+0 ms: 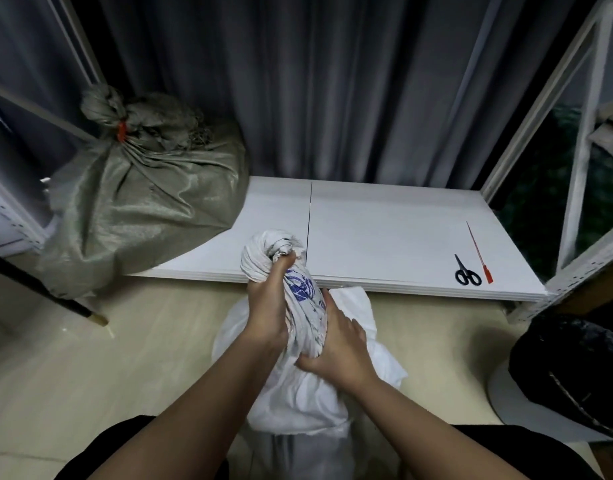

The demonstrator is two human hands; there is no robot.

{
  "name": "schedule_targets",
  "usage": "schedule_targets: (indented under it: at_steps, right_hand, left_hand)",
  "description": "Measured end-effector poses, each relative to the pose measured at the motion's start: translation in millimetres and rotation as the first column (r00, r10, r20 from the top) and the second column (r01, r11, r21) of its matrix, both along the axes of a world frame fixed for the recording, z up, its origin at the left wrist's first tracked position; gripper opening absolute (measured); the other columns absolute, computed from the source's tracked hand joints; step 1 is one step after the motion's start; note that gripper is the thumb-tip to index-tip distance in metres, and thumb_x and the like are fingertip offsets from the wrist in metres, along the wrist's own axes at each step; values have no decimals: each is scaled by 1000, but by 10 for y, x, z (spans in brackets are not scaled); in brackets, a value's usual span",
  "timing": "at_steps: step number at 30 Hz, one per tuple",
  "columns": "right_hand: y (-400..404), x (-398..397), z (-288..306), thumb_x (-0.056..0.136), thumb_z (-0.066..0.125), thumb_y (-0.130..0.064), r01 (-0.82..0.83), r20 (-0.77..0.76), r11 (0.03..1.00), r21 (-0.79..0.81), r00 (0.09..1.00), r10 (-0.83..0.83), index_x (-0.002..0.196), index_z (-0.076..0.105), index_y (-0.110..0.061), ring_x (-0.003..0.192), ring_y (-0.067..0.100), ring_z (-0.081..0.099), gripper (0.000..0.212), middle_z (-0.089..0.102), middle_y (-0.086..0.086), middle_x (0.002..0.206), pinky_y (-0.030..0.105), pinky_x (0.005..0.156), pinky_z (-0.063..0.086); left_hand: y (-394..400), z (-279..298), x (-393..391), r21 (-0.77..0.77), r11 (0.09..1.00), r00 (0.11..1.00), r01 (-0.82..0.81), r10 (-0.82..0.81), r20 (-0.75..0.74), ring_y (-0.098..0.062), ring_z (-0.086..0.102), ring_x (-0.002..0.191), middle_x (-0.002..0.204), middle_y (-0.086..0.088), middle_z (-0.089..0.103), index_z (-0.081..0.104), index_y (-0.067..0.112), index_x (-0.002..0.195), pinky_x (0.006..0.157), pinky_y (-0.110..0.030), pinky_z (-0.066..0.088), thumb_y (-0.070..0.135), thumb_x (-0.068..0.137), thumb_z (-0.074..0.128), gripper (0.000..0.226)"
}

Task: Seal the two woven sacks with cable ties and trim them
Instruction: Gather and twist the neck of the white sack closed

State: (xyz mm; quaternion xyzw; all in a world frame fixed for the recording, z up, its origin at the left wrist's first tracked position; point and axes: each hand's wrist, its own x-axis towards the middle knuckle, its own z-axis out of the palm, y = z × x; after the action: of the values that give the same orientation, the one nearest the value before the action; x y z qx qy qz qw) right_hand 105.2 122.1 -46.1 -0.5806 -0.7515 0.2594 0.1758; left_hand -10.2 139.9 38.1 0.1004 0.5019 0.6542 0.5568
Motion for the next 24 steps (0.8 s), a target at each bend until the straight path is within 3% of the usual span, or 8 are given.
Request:
schedule_targets:
  at_steps: [3,6,10,13,15,17,21,24]
  right_hand:
    - [53,35,-48,60,69,-54,63,22,991,-121,998,-61,140,26,-31,130,17,43,94,51,-9,137,45,111,25]
    - [94,45,-87,69,70,-46,98,-10,970,-224,995,-102,127,35,-22,112,26,58,72,62,1,123,35,89,46]
    - [149,52,-104,78,68,-37,85,-63,972,-219,993,-102,133,35,-17,107,33,59,67,63,11,121,32,77,44]
    - [117,18,-69,74,69,-42,77,-113,973,-217,988,-103,137,32,-17,119,29,52,77,52,9,130,31,88,44]
    - [109,-27,-28,58,65,-60,23,-71,972,-234,997,-41,142,23,-20,131,26,37,101,37,6,139,38,105,35]
    - [120,-72,51,46,60,-69,-21,-147,973,-230,989,-14,144,18,-27,137,20,28,115,32,-1,146,43,114,24]
    - [167,-137,179,57,78,-47,-67,-439,976,-206,898,-31,142,15,-45,137,6,31,105,35,-19,146,42,116,24]
    - [224,-157,302,58,68,-48,-137,-537,956,-260,843,-25,147,7,-40,143,12,23,108,23,-11,155,43,118,21]
  left_hand:
    - [-4,3,-10,-22,1000,1000,19,-19,-5,-33,69,85,92,-20,70,68,5,99,83,-48,55,18,75,73,28]
    - [-9,24,19,-19,999,999,38,-38,-24,-33,70,88,97,-19,72,67,3,107,83,-45,56,17,77,72,33]
    - [22,26,11,27,998,997,54,-53,-63,-27,71,85,98,-16,72,66,4,110,77,-36,57,16,79,70,33]
    - [59,10,-19,55,995,992,79,-73,-101,-28,70,87,97,-16,71,67,6,108,80,-39,57,14,79,69,30]
    - [88,-11,-58,56,997,992,51,-44,-122,-31,70,91,96,-17,71,68,7,102,84,-43,55,15,78,70,25]
    - [111,-33,-107,43,999,993,32,-27,-116,-35,69,94,98,-19,71,69,8,101,88,-50,54,20,75,74,29]
    - [121,16,-147,49,998,996,39,-35,-80,-37,69,95,104,-24,70,68,4,105,88,-54,53,24,68,76,43]
    - [140,18,-189,74,996,997,41,-36,-71,-37,69,96,104,-23,70,69,4,104,90,-55,52,24,67,76,43]
